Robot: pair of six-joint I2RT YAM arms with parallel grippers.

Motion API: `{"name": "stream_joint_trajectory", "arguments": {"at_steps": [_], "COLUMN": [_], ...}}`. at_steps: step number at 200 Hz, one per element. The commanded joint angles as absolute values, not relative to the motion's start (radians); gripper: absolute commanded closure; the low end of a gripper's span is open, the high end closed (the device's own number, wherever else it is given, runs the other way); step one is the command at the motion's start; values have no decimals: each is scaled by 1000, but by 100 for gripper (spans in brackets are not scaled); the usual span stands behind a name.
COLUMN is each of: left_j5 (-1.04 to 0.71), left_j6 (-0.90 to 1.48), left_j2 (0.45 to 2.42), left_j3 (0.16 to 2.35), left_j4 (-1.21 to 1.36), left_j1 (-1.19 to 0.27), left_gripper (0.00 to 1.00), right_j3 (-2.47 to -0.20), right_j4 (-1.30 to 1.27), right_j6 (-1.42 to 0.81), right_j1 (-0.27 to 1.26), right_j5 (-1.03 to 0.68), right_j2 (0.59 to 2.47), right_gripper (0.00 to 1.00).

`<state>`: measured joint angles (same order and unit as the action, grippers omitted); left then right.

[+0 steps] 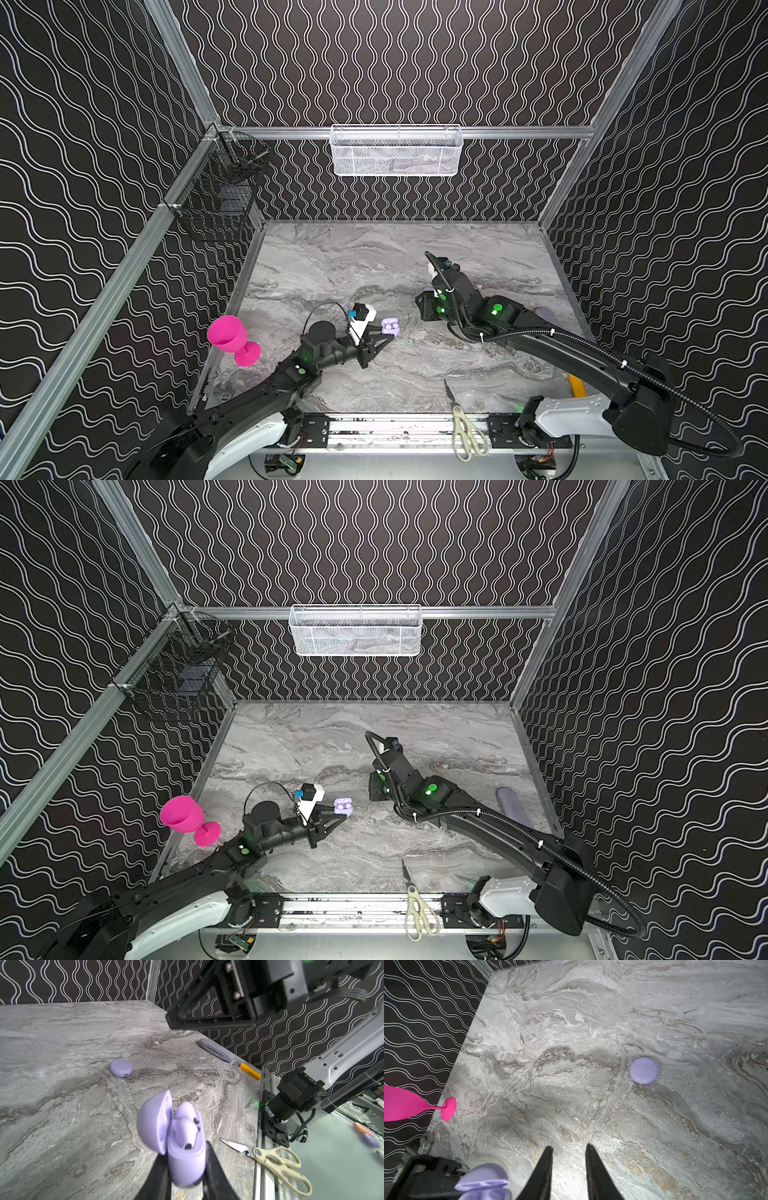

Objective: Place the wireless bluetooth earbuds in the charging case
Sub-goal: 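Open the right gripper and lift it away from the case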

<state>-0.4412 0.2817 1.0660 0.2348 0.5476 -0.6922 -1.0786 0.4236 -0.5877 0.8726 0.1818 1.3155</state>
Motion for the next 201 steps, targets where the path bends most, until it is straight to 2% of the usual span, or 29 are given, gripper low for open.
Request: {"name": "stream_joint_trajectory", "arguments": {"at_steps": [1, 142, 201], "left_j5": [-410, -364, -357], "left_j6": [244, 179, 163], "left_j2": [1073, 1088, 1089], "left_j3": [251, 284, 290], "left_j4": [533, 483, 479], "left_j1": [-701, -795, -822], "left_gripper": [77, 76, 76], "right_j3": [-1072, -1152, -1165], "right_j4": [415, 459, 448], "right_j6": [-597, -509, -506], "right_j1": [850, 801, 800], "right_j5": [108, -60, -134], "right_j2": [1314, 1445, 1495], "right_gripper": [70, 63, 50]}}
